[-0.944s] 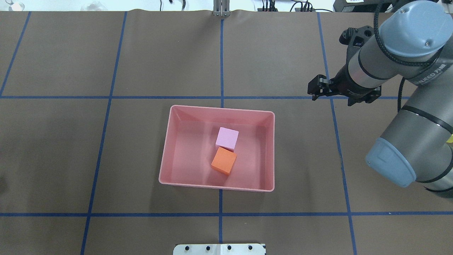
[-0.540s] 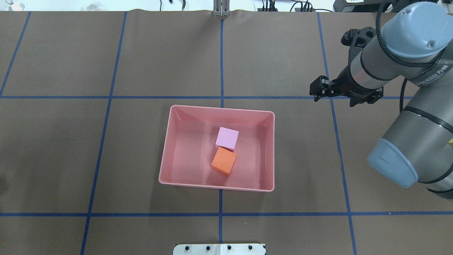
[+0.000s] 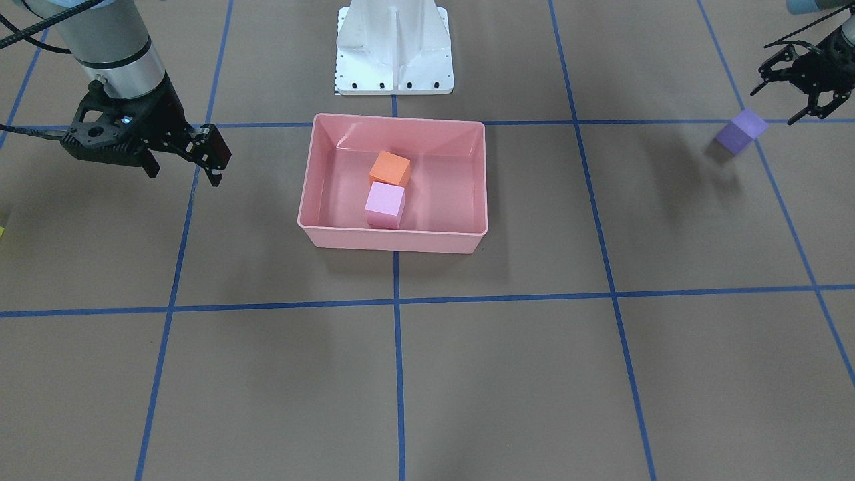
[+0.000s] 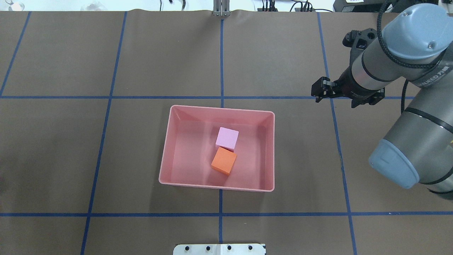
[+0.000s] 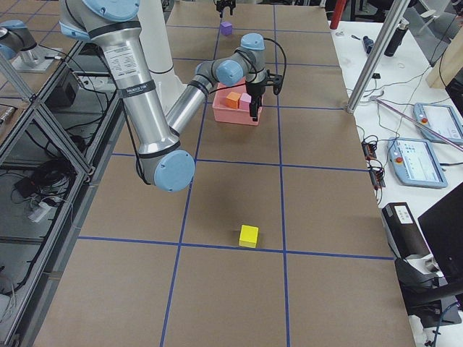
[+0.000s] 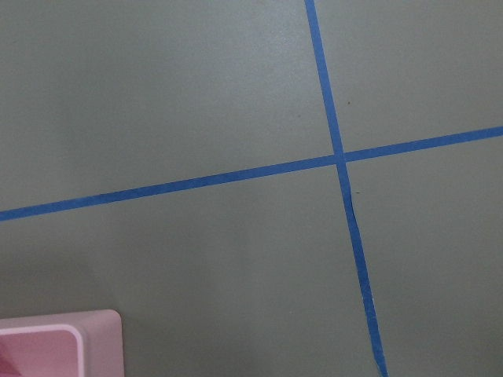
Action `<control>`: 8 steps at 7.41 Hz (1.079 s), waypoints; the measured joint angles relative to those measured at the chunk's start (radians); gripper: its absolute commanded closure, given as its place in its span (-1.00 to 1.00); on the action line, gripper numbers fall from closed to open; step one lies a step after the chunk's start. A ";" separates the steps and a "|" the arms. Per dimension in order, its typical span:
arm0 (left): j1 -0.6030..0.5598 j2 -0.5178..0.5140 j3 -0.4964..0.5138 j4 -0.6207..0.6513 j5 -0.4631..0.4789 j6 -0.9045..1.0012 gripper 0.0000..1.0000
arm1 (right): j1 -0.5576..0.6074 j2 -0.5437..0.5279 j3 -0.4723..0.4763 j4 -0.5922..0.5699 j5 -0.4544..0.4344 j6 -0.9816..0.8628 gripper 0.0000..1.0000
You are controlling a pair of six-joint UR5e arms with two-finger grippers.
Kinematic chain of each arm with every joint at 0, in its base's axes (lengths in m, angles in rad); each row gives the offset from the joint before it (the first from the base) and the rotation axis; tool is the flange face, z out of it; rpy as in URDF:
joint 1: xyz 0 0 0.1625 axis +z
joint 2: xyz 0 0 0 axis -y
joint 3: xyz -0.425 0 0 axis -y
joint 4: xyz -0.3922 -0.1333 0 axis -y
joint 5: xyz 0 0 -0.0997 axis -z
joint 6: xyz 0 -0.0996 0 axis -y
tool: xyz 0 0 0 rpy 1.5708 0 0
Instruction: Place blocks into pink bin with both arms
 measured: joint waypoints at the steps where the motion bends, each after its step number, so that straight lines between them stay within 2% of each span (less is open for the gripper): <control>1: 0.005 -0.005 0.002 -0.003 0.018 0.000 -1.00 | 0.000 -0.004 0.001 0.000 0.000 -0.001 -1.00; 3: 0.041 -0.028 0.015 -0.004 0.041 -0.008 -1.00 | 0.002 -0.035 0.000 0.029 0.001 -0.027 -1.00; 5: 0.079 -0.048 0.028 -0.003 0.056 -0.011 -1.00 | 0.011 -0.098 0.000 0.105 0.009 -0.054 -1.00; 8: 0.120 -0.077 0.067 -0.004 0.067 -0.011 -1.00 | 0.022 -0.126 0.000 0.133 0.018 -0.067 -1.00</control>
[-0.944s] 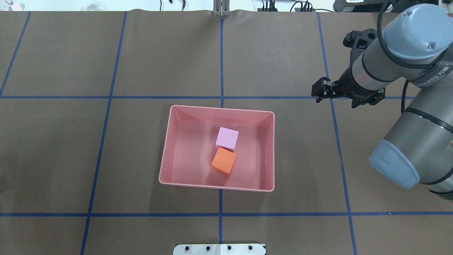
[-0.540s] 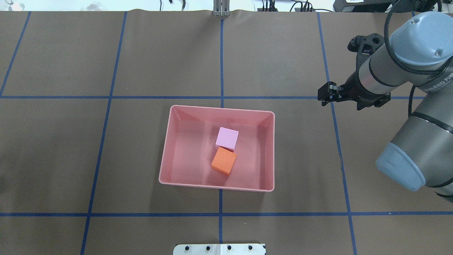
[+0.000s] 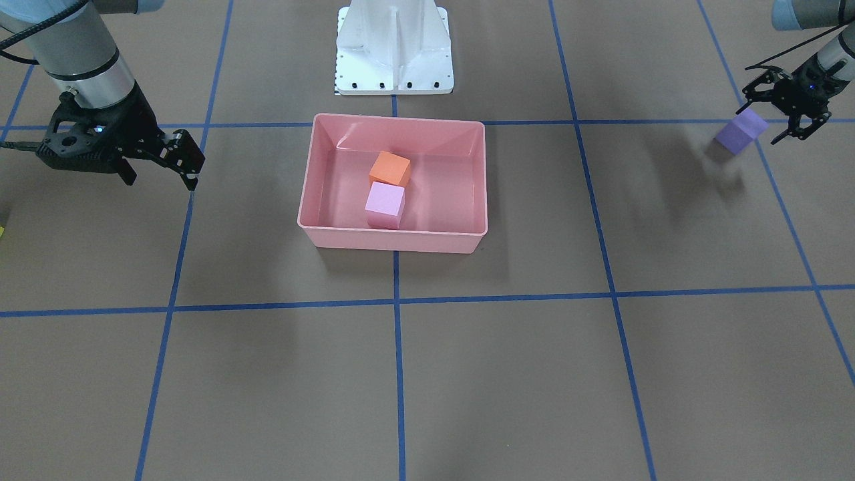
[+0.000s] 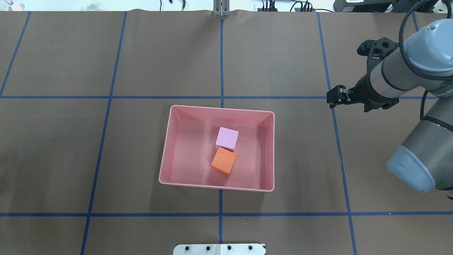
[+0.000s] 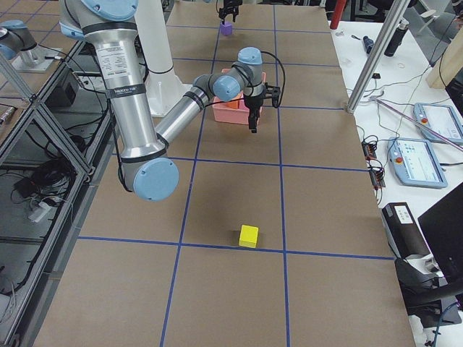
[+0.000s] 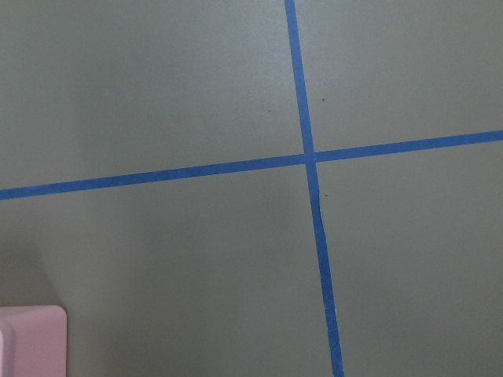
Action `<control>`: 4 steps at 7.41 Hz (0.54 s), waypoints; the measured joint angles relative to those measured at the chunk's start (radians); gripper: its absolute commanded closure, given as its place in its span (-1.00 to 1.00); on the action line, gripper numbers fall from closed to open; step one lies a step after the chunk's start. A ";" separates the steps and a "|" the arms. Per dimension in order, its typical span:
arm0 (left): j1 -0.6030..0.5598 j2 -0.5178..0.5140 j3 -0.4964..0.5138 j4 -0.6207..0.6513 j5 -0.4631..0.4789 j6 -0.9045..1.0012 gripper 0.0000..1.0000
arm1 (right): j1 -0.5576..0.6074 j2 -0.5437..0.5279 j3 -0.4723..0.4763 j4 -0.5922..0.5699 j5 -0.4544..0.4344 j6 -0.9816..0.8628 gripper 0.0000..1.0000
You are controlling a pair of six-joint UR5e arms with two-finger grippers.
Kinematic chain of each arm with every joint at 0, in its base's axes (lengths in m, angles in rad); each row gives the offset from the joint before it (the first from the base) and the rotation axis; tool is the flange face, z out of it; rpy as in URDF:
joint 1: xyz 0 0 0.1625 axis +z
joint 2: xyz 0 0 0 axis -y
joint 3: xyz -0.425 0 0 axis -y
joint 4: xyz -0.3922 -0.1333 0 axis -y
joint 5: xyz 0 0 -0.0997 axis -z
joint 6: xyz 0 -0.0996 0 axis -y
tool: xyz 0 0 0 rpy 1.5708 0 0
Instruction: Place blocks into pink bin with both arms
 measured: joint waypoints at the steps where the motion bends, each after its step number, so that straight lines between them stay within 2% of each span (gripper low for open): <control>1: 0.013 -0.006 0.011 -0.001 0.004 0.000 -1.00 | 0.003 -0.005 0.000 0.001 0.004 -0.003 -1.00; 4: 0.037 -0.012 0.026 -0.001 -0.015 0.000 -1.00 | 0.007 -0.008 0.000 0.003 0.007 -0.006 -1.00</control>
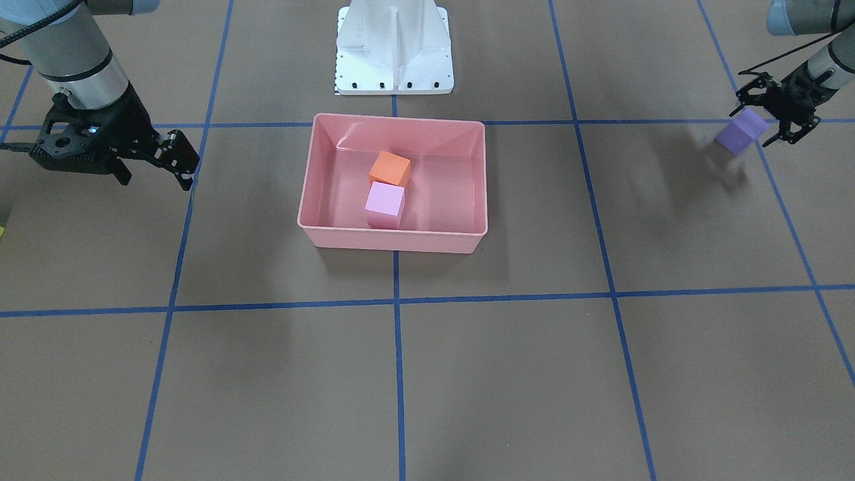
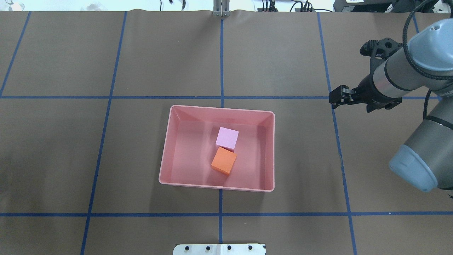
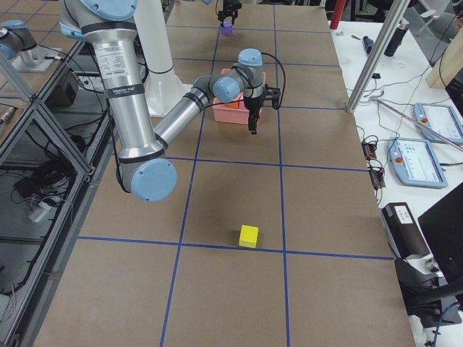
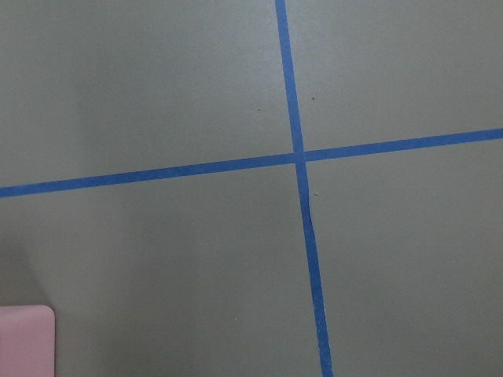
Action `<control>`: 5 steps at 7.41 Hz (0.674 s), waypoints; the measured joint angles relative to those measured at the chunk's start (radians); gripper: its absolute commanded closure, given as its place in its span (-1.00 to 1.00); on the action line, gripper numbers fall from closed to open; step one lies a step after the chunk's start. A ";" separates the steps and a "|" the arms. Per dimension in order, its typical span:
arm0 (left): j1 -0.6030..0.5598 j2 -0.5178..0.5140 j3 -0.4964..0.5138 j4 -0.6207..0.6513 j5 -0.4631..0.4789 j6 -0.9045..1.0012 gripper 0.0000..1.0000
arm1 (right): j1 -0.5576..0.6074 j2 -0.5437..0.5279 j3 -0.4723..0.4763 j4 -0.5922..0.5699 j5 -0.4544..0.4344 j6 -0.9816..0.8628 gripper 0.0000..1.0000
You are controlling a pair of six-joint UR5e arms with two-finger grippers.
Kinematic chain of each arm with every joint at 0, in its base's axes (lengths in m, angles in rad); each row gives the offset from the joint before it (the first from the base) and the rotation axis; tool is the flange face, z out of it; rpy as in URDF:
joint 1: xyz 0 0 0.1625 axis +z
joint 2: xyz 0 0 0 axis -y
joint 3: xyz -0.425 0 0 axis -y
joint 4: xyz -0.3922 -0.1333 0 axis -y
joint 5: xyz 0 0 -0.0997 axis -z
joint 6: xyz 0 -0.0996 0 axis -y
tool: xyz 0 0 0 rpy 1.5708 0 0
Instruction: Place blocks into pink bin with both arms
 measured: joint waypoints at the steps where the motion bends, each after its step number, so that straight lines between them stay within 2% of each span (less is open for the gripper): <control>1: 0.002 -0.003 0.007 0.000 -0.015 0.000 -0.99 | 0.000 0.000 0.000 0.000 0.000 0.000 -1.00; 2: 0.004 -0.011 0.021 0.000 -0.023 0.001 -0.83 | 0.000 -0.001 0.000 0.000 0.000 0.000 -1.00; 4: 0.009 -0.046 0.059 0.001 -0.027 0.002 0.22 | 0.002 -0.002 -0.001 0.000 -0.001 0.000 -1.00; 5: 0.010 -0.058 0.065 0.000 -0.033 -0.003 0.56 | 0.008 -0.001 -0.001 0.000 0.002 -0.003 -1.00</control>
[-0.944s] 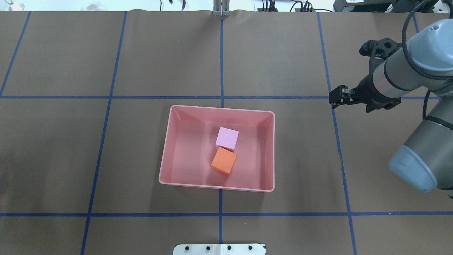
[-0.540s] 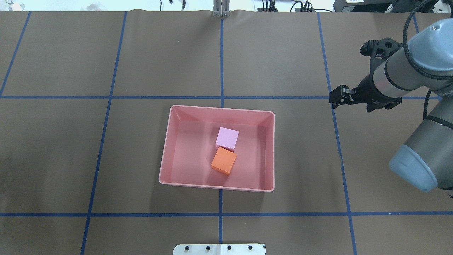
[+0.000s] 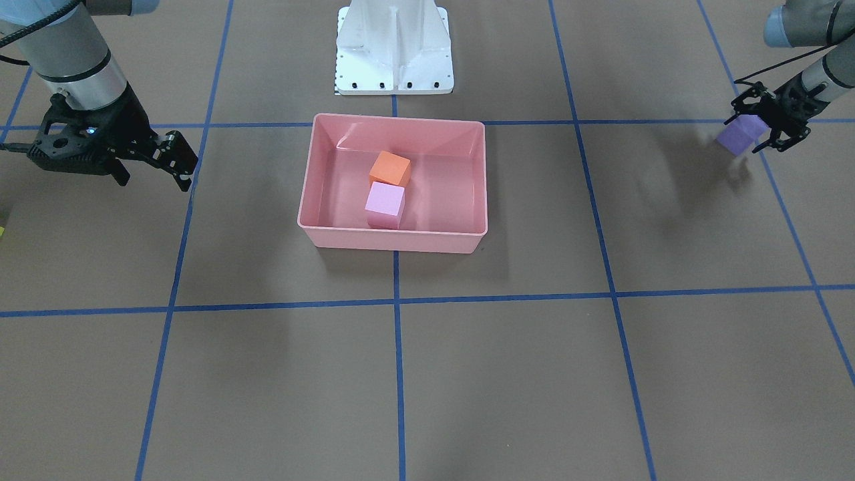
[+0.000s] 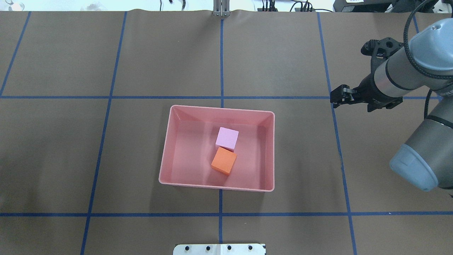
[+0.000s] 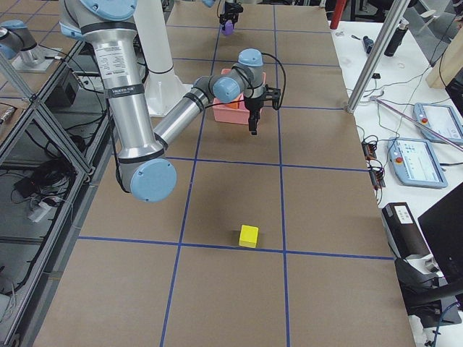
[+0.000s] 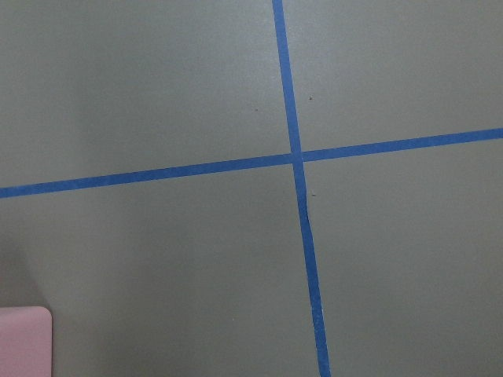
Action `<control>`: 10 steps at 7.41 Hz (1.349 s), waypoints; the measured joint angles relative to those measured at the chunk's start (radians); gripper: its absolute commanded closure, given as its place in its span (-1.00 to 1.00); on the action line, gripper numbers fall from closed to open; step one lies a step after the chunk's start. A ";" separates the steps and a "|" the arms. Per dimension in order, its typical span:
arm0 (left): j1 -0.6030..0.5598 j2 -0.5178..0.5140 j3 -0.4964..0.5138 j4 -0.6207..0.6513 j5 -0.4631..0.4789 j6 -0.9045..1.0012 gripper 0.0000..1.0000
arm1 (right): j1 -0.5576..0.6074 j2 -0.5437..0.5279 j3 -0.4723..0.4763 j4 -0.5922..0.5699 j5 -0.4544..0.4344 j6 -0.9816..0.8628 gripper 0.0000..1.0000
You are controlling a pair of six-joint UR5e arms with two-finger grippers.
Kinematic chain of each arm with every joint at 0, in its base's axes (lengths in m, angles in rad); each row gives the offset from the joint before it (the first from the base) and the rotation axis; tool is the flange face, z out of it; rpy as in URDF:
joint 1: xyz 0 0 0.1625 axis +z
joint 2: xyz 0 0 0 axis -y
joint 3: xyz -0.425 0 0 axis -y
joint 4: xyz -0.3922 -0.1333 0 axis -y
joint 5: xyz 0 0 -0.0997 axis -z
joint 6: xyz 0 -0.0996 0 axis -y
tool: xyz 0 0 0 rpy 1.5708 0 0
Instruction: Place blocks into pink bin with both arms
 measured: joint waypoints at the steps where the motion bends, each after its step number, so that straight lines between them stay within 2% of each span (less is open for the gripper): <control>1: 0.000 -0.009 -0.003 -0.001 -0.020 -0.013 0.62 | 0.015 0.000 0.000 0.000 0.012 -0.012 -1.00; 4: -0.006 -0.025 -0.082 0.003 -0.129 -0.106 0.69 | 0.091 -0.013 -0.003 -0.001 0.079 -0.104 -1.00; 6: -0.009 -0.074 -0.174 0.006 -0.150 -0.313 0.69 | 0.163 -0.070 -0.005 -0.001 0.124 -0.234 -1.00; 8: -0.008 -0.223 -0.240 0.008 -0.152 -0.633 0.69 | 0.249 -0.155 -0.013 -0.001 0.160 -0.419 -1.00; 10: 0.004 -0.435 -0.252 0.010 -0.148 -0.959 0.69 | 0.350 -0.215 -0.059 -0.001 0.213 -0.622 -1.00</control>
